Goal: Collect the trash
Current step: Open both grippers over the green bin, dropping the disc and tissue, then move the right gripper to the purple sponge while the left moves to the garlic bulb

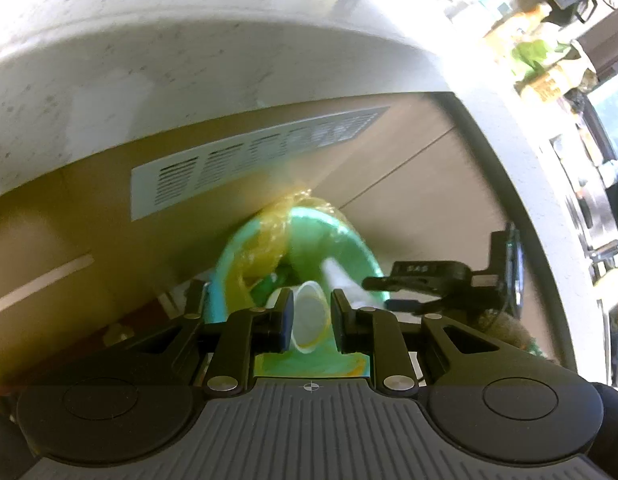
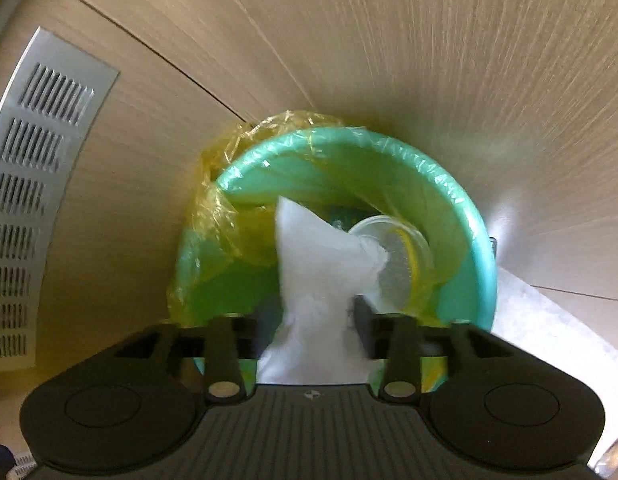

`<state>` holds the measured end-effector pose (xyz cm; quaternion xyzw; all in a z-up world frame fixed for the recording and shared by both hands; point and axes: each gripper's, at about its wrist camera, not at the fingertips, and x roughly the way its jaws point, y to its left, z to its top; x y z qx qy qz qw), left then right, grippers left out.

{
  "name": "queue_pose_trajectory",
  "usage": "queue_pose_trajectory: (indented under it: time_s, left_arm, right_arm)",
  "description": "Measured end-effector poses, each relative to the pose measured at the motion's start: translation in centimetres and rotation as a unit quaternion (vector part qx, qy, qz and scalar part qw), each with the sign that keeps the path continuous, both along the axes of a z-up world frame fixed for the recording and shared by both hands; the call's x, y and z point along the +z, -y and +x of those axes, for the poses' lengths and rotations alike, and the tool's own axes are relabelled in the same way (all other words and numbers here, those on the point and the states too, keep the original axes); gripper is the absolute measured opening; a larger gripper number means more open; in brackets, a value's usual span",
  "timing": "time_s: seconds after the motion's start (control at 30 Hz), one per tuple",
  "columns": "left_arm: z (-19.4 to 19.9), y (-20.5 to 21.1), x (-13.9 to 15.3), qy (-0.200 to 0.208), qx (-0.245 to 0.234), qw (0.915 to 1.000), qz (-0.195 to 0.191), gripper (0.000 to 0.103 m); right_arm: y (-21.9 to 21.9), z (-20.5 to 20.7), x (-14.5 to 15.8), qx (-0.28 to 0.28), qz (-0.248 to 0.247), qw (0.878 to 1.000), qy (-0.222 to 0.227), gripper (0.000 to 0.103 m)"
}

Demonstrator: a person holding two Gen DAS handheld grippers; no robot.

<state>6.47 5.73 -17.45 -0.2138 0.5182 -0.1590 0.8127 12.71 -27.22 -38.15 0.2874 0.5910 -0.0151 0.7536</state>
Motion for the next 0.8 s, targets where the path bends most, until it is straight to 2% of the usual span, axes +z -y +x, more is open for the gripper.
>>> queue_pose_trajectory:
  time_s: [0.13,0.27,0.43,0.53,0.63,0.8]
  left_arm:
    - [-0.1,0.8,-0.6,-0.007,-0.004,1.0000,-0.002,0.023]
    - [0.0,1.5,0.2,-0.005,-0.010,0.9999,0.008,0.023]
    - [0.3,1.6,3.9,0.032,-0.019,0.9992,0.010,0.023]
    - [0.7,1.3,7.3,0.070,-0.027,0.9971,0.008,0.023]
    - [1.6,0.3,10.8,0.122,-0.016,0.9921,0.022,0.023]
    - [3.4,-2.8,15.1,0.197,0.057,0.9766,0.065,0.023]
  right_arm:
    - [0.3,-0.8,1.2,0.001,-0.017,1.000,0.005,0.053]
    - [1.0,-2.1,3.2,-0.007,-0.016,1.000,0.024,0.053]
    - [1.1,-3.9,7.5,-0.006,-0.010,0.998,0.054,0.053]
    - [-0.1,-4.2,11.9,0.023,-0.016,0.994,0.104,0.053]
    - [-2.0,-3.8,16.8,0.058,-0.031,0.983,0.170,0.053]
    - [-6.2,-2.5,24.8,0.117,-0.068,0.946,0.294,0.062]
